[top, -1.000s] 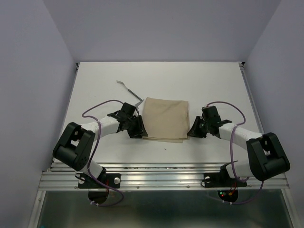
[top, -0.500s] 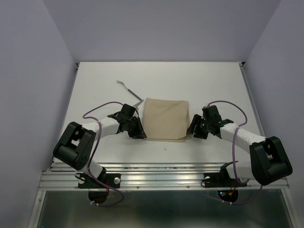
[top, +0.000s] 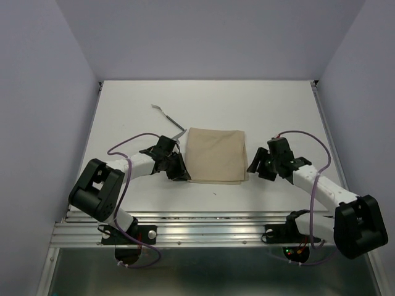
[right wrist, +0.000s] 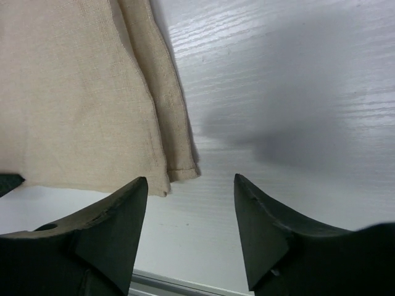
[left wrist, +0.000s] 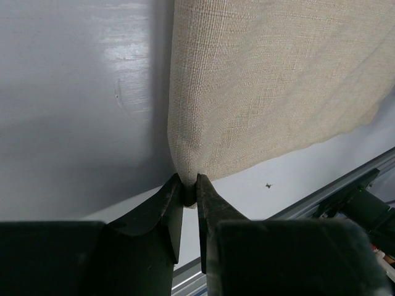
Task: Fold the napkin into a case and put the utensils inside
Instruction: Pick up the top corner of the square-folded napkin from the center of the board.
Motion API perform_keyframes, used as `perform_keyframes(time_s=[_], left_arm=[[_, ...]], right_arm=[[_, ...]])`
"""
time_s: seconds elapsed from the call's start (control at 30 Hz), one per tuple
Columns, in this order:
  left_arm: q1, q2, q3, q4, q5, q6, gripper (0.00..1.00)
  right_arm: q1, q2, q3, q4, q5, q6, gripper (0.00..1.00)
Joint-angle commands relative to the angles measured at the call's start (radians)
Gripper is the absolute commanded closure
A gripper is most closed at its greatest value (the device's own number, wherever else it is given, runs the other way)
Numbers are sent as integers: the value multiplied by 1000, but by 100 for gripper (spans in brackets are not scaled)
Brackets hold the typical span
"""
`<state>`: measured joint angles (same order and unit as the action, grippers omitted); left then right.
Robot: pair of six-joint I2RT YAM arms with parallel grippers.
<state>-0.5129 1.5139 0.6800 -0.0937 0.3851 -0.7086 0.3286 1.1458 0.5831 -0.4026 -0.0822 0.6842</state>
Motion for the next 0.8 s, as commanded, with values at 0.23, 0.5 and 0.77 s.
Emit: perform_keyframes(time_s=[0.23,0.5,0.77], left_arm=[[4,-29,-3,8,12,3,75],[2,-31,3,8,17,3,75],[1,-63,-2,0,20,8,43]], right_arm=[[50,198,35,107,-97,-21,35],[86,224,23,122,-39,3,53],[86,204,15,102,35,28,82]])
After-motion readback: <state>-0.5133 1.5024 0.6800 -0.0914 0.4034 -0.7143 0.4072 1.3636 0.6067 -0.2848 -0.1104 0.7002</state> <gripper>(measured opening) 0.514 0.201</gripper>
